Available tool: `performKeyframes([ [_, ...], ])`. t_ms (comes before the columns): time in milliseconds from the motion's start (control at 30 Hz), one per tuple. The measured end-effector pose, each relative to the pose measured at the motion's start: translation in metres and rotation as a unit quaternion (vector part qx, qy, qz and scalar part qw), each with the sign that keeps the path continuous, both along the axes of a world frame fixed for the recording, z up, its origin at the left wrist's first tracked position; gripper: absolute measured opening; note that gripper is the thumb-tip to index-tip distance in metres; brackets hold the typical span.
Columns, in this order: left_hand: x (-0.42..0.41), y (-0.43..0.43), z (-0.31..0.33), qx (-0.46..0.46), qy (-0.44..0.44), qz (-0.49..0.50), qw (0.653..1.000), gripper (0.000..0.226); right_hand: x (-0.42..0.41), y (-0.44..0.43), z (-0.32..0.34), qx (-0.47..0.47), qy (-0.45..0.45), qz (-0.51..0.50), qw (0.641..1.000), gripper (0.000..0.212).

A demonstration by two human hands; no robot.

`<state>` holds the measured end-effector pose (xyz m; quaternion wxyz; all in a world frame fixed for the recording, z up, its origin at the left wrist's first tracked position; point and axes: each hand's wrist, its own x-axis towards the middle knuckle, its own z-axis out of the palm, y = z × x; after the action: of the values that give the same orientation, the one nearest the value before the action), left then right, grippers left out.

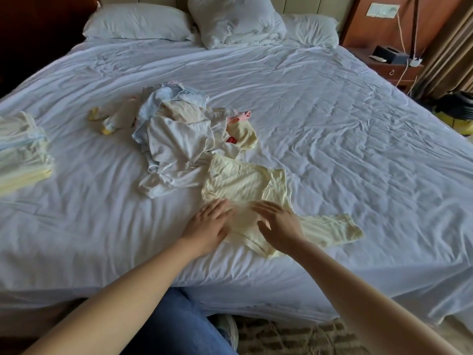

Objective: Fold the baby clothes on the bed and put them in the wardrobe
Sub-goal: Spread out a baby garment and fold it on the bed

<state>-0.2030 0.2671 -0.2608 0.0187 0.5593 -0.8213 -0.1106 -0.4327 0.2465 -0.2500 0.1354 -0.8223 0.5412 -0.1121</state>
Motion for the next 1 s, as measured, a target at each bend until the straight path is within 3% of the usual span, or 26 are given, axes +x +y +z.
performKeyframes([
  [67, -0.001, 0.005, -0.009, 0.009, -0.043, -0.002, 0.999, 0.088, 0.000, 0.007, -0.013, 0.048, 0.053, 0.026, 0.997, 0.057],
  [133, -0.001, 0.008, -0.013, 0.029, -0.054, 0.001, 0.998, 0.086, -0.002, 0.013, -0.025, 0.043, 0.088, 0.039, 0.994, 0.062],
  [267, -0.001, 0.004, -0.009, 0.055, -0.061, -0.004, 0.997, 0.093, -0.005, 0.017, -0.034, 0.022, 0.079, 0.038, 0.996, 0.065],
  [433, -0.011, 0.000, 0.010, 0.057, 0.002, 0.028, 0.998, 0.071, -0.017, 0.016, -0.024, 0.025, -0.008, 0.058, 0.998, 0.059],
  [567, -0.052, 0.006, 0.024, 0.042, 0.053, -0.048, 0.997, 0.059, -0.064, 0.029, -0.019, -0.040, -0.073, -0.014, 0.996, 0.045],
  [667, -0.095, 0.012, 0.030, 0.036, 0.090, -0.119, 0.988, 0.052, -0.108, 0.039, -0.019, -0.065, -0.069, -0.063, 0.993, 0.040],
  [767, -0.134, 0.011, 0.023, 0.020, 0.097, -0.160, 0.982, 0.051, -0.147, 0.045, -0.020, -0.021, -0.031, -0.095, 0.995, 0.048],
  [867, -0.167, 0.008, 0.013, -0.009, 0.074, -0.156, 0.985, 0.052, -0.170, 0.045, -0.021, 0.014, -0.010, -0.075, 0.997, 0.064],
  [1000, -0.184, -0.001, 0.005, -0.032, 0.067, -0.116, 0.990, 0.034, -0.182, 0.038, -0.016, 0.016, -0.023, -0.079, 0.996, 0.061],
])
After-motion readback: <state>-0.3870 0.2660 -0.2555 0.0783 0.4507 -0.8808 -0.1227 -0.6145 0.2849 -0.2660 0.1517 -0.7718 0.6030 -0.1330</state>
